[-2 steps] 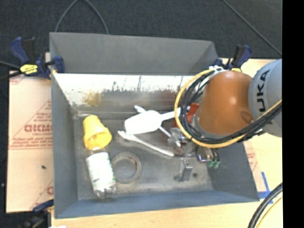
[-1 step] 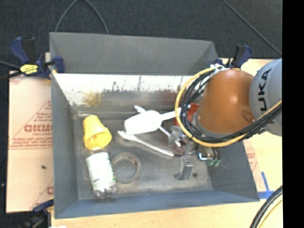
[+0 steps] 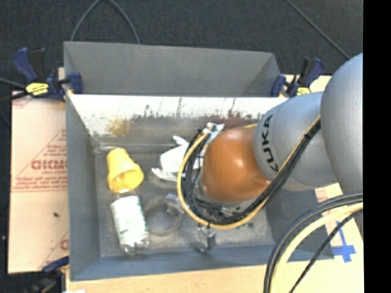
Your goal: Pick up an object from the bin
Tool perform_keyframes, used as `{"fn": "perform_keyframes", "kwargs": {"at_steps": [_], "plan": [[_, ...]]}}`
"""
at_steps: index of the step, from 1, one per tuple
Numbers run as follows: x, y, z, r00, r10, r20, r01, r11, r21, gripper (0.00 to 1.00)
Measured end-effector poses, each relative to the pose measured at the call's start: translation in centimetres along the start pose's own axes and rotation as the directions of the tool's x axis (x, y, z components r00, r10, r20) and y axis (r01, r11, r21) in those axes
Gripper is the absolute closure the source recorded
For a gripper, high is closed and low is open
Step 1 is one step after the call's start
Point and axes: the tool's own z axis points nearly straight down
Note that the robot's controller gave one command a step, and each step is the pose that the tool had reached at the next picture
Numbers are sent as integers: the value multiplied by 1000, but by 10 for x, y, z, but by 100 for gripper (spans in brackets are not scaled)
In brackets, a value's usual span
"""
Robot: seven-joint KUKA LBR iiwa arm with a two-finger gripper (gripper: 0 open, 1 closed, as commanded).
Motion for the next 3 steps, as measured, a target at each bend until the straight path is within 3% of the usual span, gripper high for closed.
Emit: {"fn": "perform_keyframes", "kwargs": {"at_steps": [1, 2, 3], "plan": [[-8, 17, 1, 1000, 26, 4, -26, 1000, 4, 0], [-45, 34, 2, 976, -216, 6, 216, 976, 4, 0], [-45, 48, 3, 942, -335, 3, 335, 942, 5, 0]]}}
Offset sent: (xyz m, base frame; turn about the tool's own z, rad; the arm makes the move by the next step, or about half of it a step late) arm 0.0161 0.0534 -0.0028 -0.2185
